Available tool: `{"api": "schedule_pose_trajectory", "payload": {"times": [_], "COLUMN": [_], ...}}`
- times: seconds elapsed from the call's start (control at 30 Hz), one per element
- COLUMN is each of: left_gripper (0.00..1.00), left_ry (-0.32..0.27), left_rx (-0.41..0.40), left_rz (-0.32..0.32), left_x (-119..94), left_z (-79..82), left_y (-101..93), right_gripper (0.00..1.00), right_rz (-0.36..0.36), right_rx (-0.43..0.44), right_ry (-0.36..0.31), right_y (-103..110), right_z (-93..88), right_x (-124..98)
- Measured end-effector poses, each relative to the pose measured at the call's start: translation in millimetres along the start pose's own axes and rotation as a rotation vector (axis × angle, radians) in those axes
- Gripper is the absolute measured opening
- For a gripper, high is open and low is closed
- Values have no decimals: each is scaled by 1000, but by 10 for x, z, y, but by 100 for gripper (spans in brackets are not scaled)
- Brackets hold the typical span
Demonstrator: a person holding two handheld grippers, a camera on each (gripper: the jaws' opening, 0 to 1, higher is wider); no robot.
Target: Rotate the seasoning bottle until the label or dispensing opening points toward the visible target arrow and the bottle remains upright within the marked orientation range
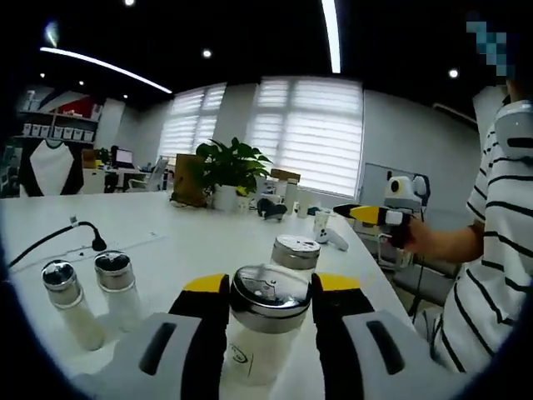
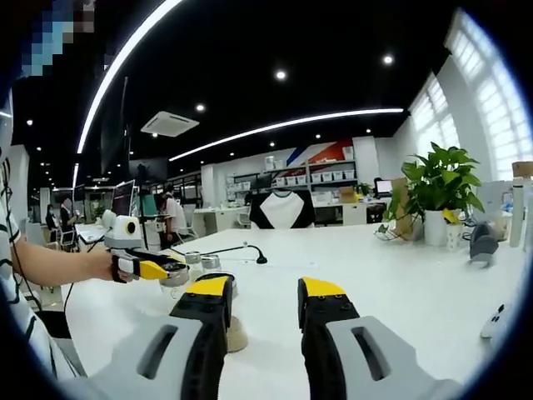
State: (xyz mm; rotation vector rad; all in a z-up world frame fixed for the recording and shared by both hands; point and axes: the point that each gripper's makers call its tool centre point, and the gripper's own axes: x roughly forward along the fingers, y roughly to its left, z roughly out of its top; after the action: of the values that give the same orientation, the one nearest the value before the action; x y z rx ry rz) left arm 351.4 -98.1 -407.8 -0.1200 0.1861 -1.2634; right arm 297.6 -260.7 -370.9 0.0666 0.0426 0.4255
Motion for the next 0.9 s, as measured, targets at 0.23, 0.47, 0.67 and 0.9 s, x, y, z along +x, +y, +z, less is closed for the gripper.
{"api": "schedule_pose_trajectory", "payload": {"times": [0.23, 0.47, 0.67, 0.9], "left_gripper": [41, 41, 41, 42], "left_ry": [-48, -106, -140, -150], "left_rx": [19, -19, -3, -38], "left_rz": [114, 261, 391, 423], "left_x": [-25, -4, 0, -23], "left_z": [0, 10, 7, 6], "left_y": [25, 128, 194, 238], "right_gripper": [29, 29, 29, 30], "right_rz": [-23, -21, -35, -40], "right_rx": [10, 19, 18, 46], "right_ry": [-10, -4, -11, -30], "right_y": [-50, -54, -73, -108], "right_z": [9, -34, -20, 0], "right_x": [-17, -5, -52, -118]}}
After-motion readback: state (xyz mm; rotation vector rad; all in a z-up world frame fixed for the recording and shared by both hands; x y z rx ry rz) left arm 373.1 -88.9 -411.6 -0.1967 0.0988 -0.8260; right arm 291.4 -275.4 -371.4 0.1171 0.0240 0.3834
